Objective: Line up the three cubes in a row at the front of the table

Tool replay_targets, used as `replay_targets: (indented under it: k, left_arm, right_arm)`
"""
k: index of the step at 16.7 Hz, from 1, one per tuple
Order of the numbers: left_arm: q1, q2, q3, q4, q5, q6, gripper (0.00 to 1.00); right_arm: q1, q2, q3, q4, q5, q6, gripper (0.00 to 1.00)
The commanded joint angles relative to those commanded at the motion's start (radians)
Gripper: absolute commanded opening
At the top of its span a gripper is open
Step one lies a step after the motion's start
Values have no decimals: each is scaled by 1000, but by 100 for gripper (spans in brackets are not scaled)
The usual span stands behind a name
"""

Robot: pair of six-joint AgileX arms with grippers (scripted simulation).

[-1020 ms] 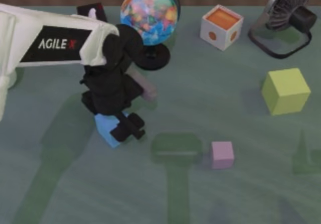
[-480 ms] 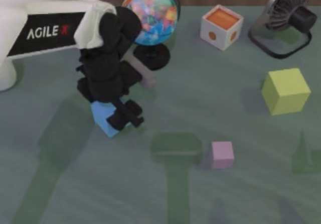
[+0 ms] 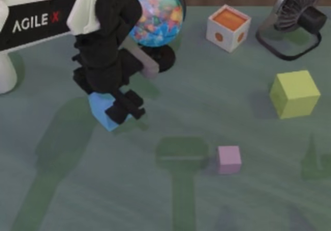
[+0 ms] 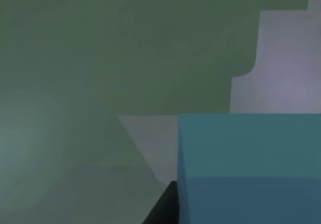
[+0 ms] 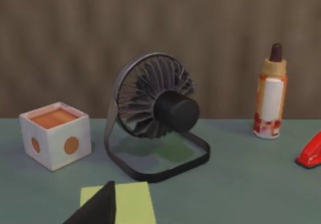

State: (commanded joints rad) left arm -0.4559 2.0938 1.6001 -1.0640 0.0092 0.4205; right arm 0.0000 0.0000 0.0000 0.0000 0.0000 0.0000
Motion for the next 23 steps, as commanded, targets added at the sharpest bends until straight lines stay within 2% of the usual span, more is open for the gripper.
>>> replay_targets:
  k: [3,9,11,18,23]
  left_arm:
    - [-41,13,26,-18,2,41,0]
    - [-300,52,149,-98,3,274,0]
    - [-353,58,175,-116,4,326,0]
    - [-362,60,165,-101,4,338,0]
    - [-363,111,60,58,5,339,0]
  right_arm:
    - [0,0,0,0,0,0,100]
    - [0,0,0,0,0,0,100]
    - [0,0,0,0,0,0,100]
    - [0,0,0,0,0,0,100]
    - [0,0,0,0,0,0,100]
